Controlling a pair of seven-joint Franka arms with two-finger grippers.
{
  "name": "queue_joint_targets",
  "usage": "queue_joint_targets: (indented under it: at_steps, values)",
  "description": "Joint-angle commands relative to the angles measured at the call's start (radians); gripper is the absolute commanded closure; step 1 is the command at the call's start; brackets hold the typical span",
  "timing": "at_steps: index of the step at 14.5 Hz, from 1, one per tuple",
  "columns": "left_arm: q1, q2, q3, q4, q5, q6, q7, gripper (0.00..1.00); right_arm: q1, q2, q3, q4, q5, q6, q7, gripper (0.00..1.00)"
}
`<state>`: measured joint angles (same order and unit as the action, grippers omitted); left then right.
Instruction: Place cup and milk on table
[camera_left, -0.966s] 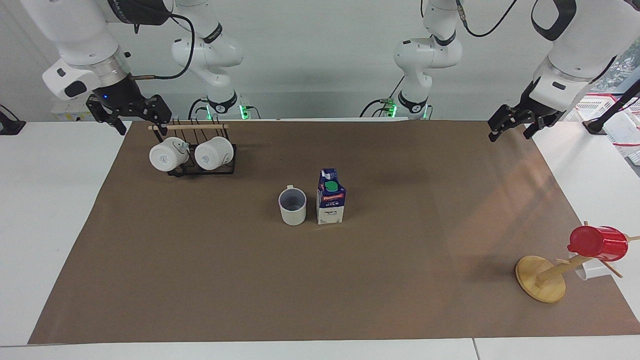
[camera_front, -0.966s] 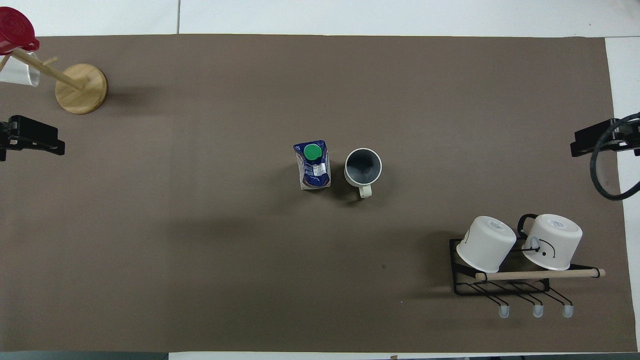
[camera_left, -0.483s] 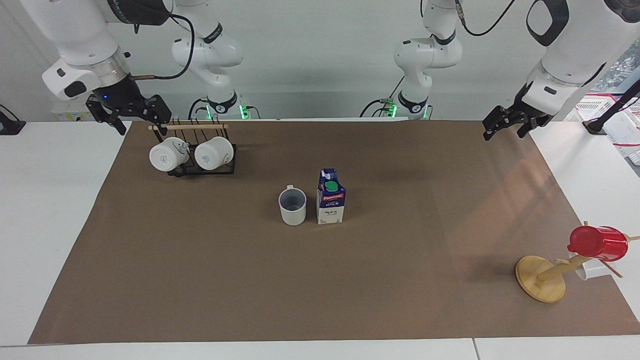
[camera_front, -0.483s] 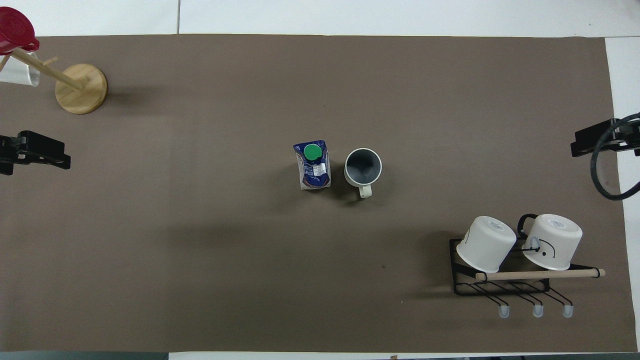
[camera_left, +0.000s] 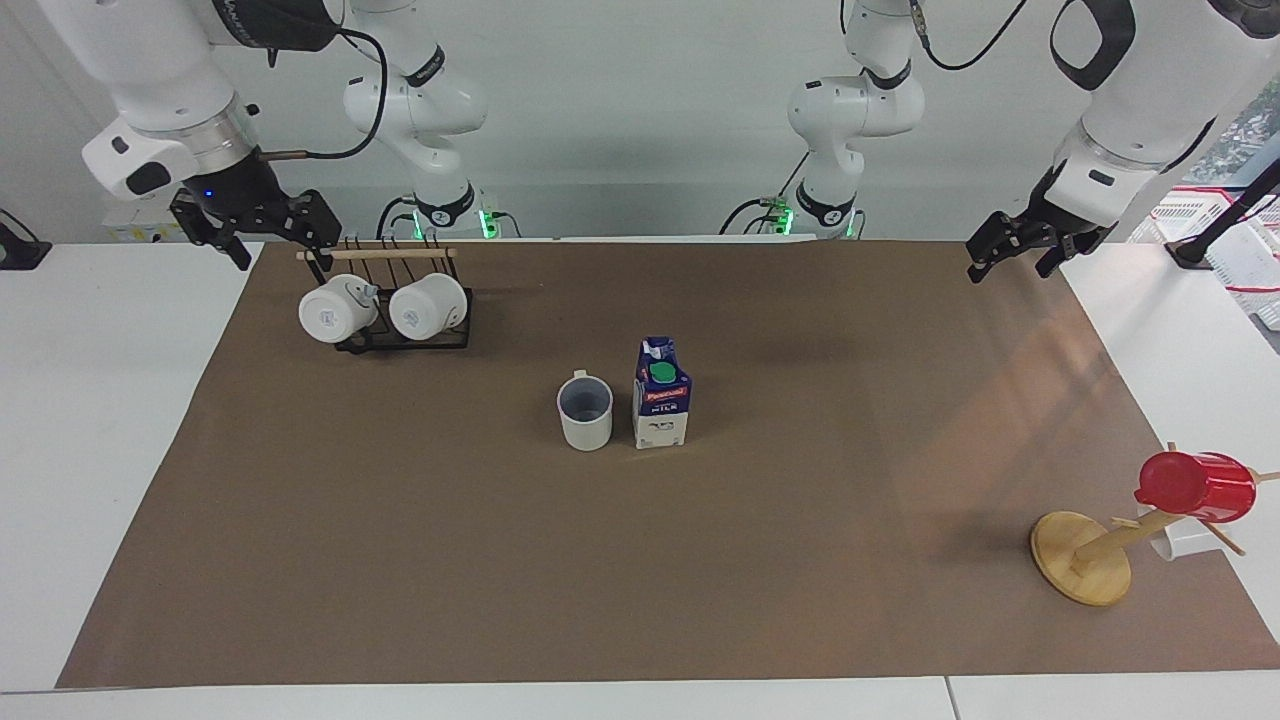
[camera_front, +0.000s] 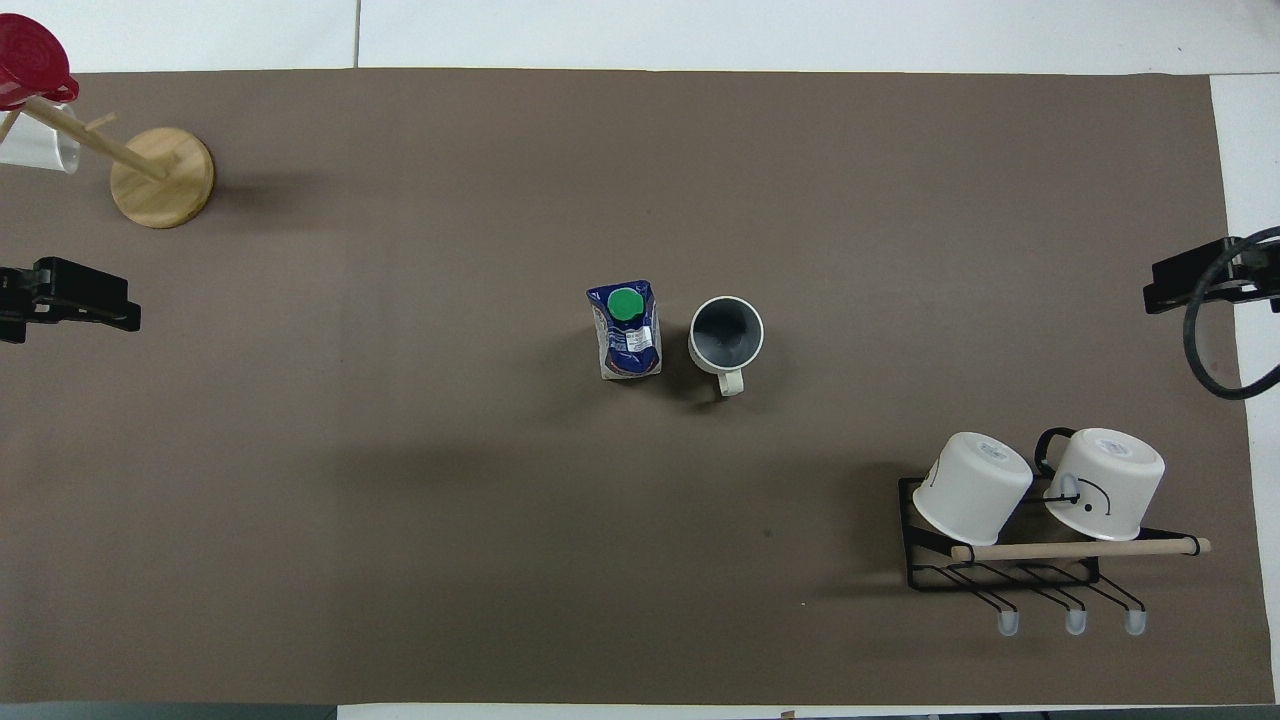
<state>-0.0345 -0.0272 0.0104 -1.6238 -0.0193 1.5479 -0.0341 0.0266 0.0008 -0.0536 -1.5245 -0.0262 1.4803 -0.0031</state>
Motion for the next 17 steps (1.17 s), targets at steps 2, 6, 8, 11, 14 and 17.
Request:
queue_joint_targets:
  at_steps: [2,6,8,11,14,17]
  values:
    - [0.005,-0.031,0.003,-0.039,-0.019,0.024,0.026,0.0,-0.011,-0.005,0.005,-0.005,0.003,-0.011,-0.023,0.0]
    - [0.005,-0.03,0.003,-0.037,-0.019,0.032,0.025,0.0,-0.008,-0.005,0.005,-0.005,0.003,-0.011,-0.023,0.0]
    - [0.002,-0.028,0.003,-0.037,-0.018,0.032,0.025,0.0,-0.008,-0.007,0.005,-0.005,0.003,-0.009,-0.023,0.0]
    - [0.005,-0.028,0.003,-0.037,-0.019,0.046,0.023,0.0,-0.005,-0.007,0.005,-0.008,0.003,-0.008,-0.021,0.0]
    - [0.002,-0.025,0.003,-0.034,-0.019,0.055,0.022,0.0,-0.004,-0.007,0.005,-0.008,0.003,-0.011,-0.023,0.0]
    - [-0.004,-0.025,0.003,-0.034,-0.018,0.049,0.019,0.0,-0.004,-0.007,0.005,-0.008,0.003,-0.009,-0.023,0.0]
